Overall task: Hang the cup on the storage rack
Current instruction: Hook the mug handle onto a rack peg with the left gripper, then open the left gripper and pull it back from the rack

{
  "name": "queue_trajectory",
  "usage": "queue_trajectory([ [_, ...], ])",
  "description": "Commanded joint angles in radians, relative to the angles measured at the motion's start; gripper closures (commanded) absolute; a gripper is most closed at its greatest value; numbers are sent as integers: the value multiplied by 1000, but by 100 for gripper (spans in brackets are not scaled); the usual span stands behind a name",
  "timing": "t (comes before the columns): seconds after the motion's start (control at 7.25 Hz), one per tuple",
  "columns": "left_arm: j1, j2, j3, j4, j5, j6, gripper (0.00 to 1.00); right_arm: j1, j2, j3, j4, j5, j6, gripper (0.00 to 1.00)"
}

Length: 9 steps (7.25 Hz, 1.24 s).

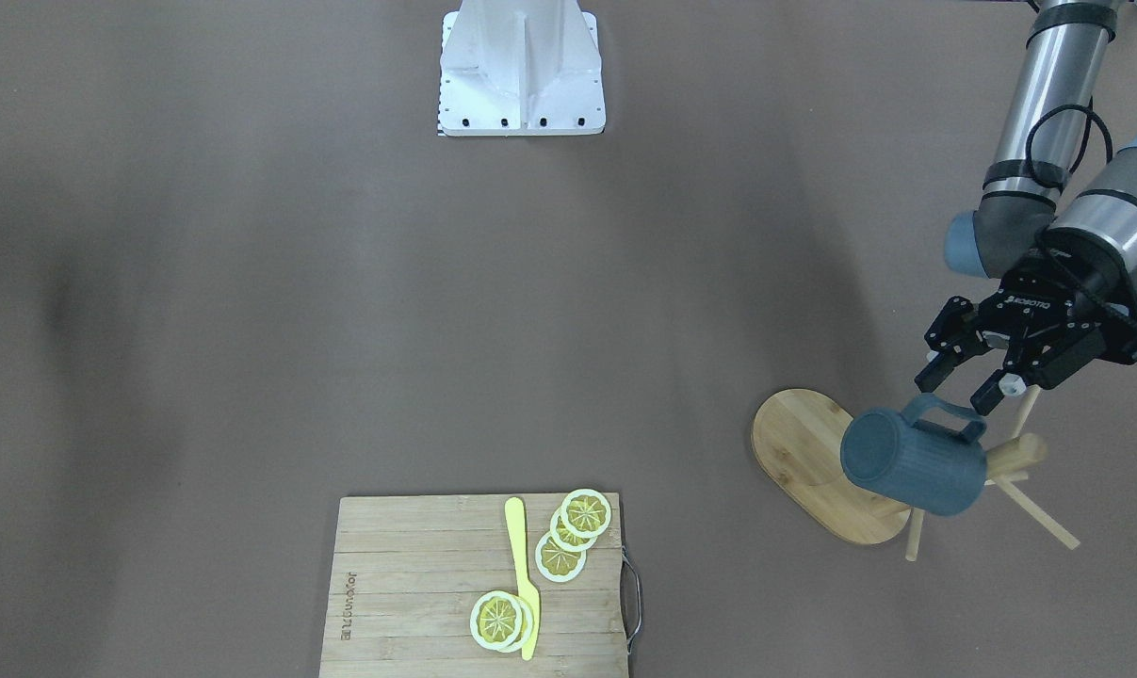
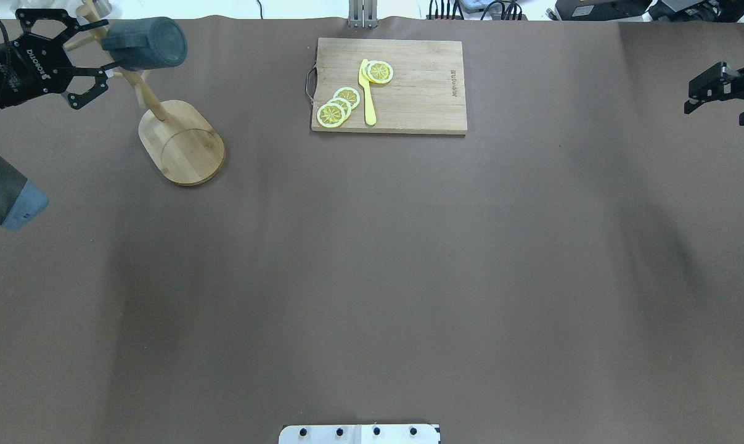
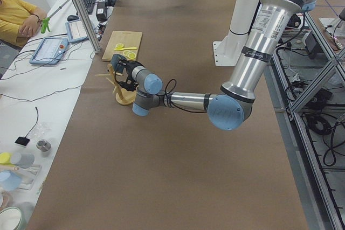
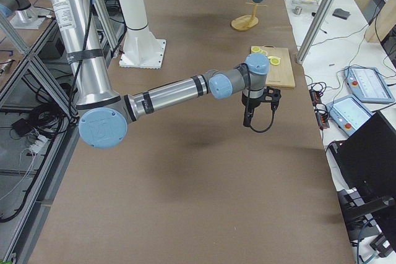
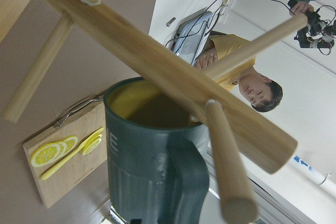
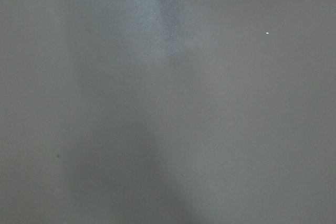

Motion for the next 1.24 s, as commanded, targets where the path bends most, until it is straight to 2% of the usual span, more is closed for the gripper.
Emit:
queue_trajectory([
  [0.0, -45, 109, -33, -108, -16, 54, 21, 0, 7, -1, 0, 0, 0, 0],
  [0.14, -68, 168, -60, -110, -19, 101, 3, 0, 8, 0, 0, 0, 0, 0],
  [0.28, -97, 200, -72, -110, -54, 156, 3, 0, 6, 0, 0, 0, 0, 0],
  [0.41, -138, 210, -73, -109, -121, 300, 3, -1, 6, 0, 0, 0, 0, 0],
  [0.55, -157, 248, -71, -106, -143, 471, 3, 0, 6, -1, 0, 0, 0, 0],
  [0.83, -188, 268, -73, -34, -146, 821, 3, 0, 6, -3, 0, -2, -3, 0],
  [1.1, -203, 347, -74, 47, -152, 1233, 3, 8, 14, -1, 20, -8, -18, 0],
])
